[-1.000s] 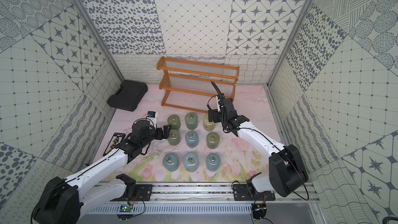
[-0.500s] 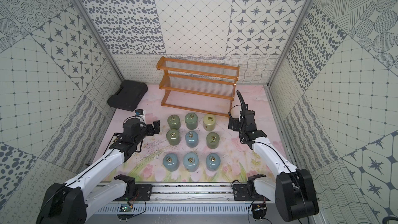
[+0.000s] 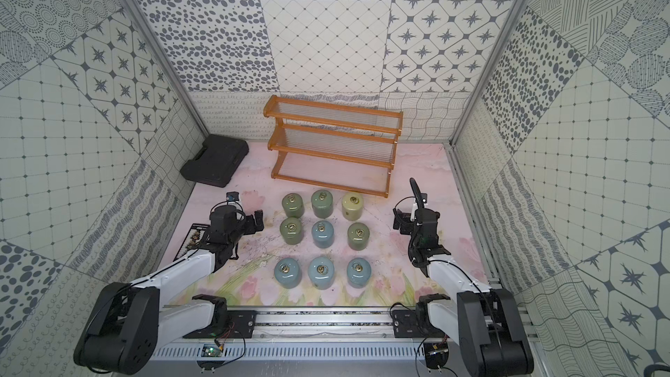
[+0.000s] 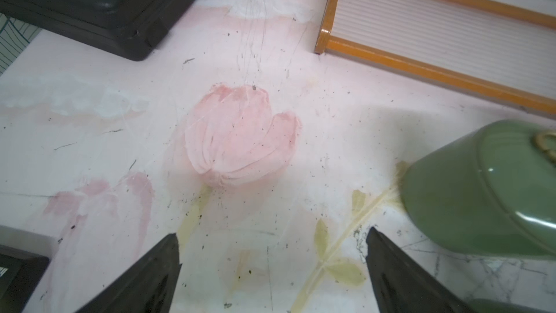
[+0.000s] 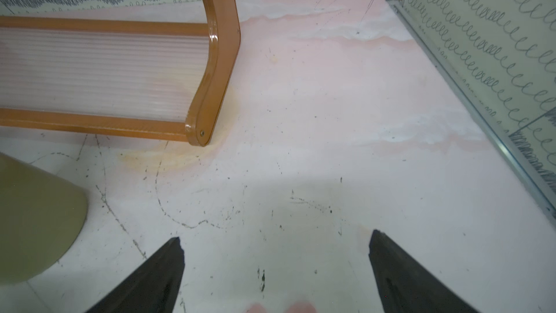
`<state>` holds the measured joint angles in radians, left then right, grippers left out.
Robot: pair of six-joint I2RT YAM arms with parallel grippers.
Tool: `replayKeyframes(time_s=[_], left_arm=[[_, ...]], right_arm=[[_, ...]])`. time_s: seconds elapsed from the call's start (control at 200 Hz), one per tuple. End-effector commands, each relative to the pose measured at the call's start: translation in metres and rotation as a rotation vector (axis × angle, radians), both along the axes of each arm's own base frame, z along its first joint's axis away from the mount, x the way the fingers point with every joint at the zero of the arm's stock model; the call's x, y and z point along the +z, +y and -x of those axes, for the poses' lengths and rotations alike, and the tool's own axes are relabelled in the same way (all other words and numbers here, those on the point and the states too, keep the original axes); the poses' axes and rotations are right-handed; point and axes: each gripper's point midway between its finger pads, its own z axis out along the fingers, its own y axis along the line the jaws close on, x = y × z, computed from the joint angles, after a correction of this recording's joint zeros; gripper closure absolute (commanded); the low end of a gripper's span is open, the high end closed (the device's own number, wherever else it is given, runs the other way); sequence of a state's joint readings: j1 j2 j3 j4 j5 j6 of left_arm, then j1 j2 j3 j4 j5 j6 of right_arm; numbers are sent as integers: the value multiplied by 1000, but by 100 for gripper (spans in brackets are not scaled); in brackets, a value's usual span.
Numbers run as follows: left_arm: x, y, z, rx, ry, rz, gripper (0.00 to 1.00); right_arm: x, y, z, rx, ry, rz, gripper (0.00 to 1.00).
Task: Remove the tea canisters from the shelf
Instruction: Reset both arms
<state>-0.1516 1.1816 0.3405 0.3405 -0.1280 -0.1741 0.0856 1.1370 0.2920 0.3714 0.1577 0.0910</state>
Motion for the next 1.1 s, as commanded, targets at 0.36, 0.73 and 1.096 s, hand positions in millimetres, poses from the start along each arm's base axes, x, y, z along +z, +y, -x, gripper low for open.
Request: replayKeyframes(time_s=[0.36,0.73,1.096], left_arm=[[25,0,-63,-63,-174,-147,0],[0,25,-69,4,-171,-47,0],[2,24,-70,-5,-202,-61,0]], right_arm=[[34,-12,-59,-23,-184,10,0],[9,-7,-69,6,-176,0,0],[8,-6,-69,7,-174,0,0]])
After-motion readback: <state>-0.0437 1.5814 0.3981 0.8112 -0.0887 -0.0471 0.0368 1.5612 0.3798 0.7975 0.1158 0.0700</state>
